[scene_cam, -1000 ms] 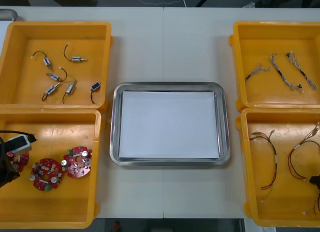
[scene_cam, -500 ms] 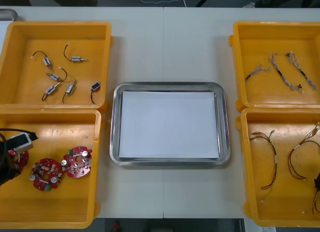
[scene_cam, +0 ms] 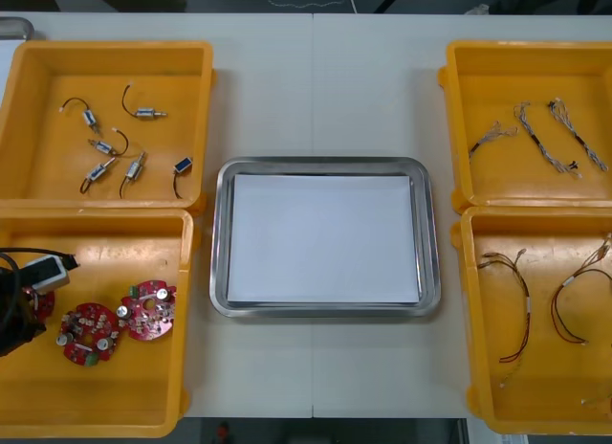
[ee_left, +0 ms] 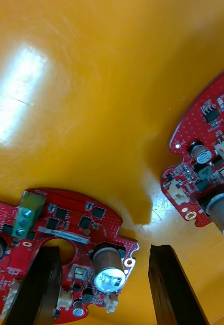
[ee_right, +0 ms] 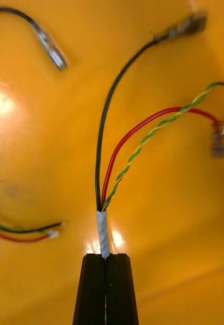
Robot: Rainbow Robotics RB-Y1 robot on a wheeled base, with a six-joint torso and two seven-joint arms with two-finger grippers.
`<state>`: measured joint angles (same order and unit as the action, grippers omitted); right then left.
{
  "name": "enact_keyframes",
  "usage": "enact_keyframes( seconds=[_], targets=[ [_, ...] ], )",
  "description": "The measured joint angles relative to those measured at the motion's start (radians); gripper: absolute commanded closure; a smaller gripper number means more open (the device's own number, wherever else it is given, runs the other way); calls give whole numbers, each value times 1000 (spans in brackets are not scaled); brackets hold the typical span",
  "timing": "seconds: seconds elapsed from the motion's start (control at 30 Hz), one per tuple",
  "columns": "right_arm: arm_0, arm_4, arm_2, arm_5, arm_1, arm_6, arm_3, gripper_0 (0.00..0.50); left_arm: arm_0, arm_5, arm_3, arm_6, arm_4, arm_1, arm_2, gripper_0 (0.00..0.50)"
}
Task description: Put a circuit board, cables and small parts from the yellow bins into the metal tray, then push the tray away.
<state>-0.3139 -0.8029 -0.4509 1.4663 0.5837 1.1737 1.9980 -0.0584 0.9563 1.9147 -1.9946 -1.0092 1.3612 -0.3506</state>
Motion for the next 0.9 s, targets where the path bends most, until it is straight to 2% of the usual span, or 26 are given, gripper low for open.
enact_keyframes(
  seconds=[0.3,0.33,0.37,0.43,0.63,0.9],
  targets=[
    [0,0,-103,220,4,2,216,500,0,-1,-1,0,2,-1,-4,0],
    [0,0,-108,245,7,2,242,500,0,-1,-1,0,2,-1,-4,28],
    [0,0,-113,265,10,2,266,500,0,-1,-1,0,2,-1,-4,170],
    [1,-2,-119,304,18,2,304,500,0,-1,-1,0,2,-1,-4,498],
    [30,-15,-121,442,43,3,408,500,0,-2,-1,0,4,-2,-4,500],
    [111,-35,-100,446,91,9,530,500,0,-2,-1,0,6,-2,-4,500]
  ],
)
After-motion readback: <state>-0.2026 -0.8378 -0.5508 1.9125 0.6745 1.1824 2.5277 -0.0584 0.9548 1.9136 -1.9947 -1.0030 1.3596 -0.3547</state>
